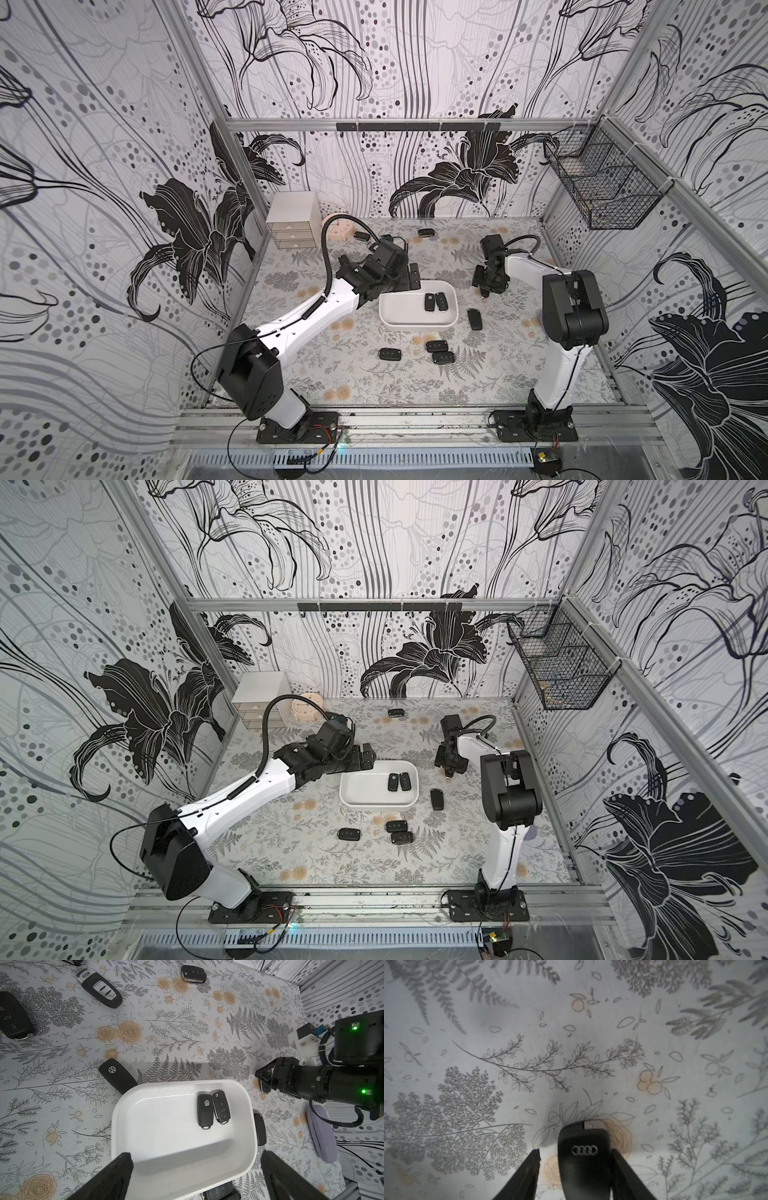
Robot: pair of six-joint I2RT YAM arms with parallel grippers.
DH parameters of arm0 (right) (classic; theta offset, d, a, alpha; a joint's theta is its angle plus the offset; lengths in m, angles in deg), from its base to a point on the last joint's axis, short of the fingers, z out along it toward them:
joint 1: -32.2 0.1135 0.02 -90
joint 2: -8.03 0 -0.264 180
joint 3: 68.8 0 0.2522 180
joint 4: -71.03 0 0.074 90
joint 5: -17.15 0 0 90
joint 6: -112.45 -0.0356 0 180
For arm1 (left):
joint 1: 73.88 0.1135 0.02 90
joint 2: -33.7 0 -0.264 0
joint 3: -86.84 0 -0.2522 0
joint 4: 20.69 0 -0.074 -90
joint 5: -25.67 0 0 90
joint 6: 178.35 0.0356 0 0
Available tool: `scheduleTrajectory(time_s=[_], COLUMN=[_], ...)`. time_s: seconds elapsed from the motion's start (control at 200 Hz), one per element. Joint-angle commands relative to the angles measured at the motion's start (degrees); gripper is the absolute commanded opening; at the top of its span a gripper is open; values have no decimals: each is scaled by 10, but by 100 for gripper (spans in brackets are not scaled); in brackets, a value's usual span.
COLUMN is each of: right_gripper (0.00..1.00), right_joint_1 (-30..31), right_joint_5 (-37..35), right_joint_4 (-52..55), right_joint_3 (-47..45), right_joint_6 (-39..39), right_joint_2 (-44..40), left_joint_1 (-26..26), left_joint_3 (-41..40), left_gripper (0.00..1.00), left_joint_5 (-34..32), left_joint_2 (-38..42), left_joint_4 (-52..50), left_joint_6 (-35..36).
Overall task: Place the car key into the storage box
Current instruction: Pick up the car key from the center of the board.
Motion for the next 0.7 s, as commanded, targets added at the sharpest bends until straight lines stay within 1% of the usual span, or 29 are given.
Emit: scheduleTrajectory(time_s=[0.0, 0.065, 0.19, 0.451, 0.576, 0.661, 0.696], right_gripper=[47, 39, 36, 35, 35, 35, 35], right_joint_1=[-4, -4, -4, 5, 34, 67, 82], right_joint_5=[6, 3, 0, 25, 24, 17, 14], right_joint_4=[19, 24, 26, 34, 52, 62, 65], right_joint_3=[14, 13, 1, -38, -45, -45, -44], right_joint_6=[8, 8, 8, -14, -28, -42, -48], right_joint_2=[10, 7, -13, -96, -141, -158, -178], left_joint_1=[6, 6, 7, 13, 18, 23, 26], left_joint_3=[11, 10, 9, -5, -19, -32, -37], left_gripper=[99, 99, 99, 99, 99, 99, 99], left_joint_5=[-12, -11, -6, 1, -4, -17, -20], left_joint_2=[-3, -3, -4, 3, 15, 25, 31], left_joint_4=[12, 13, 16, 30, 40, 44, 45], left_joint_6=[-6, -7, -5, -7, -14, -22, -24])
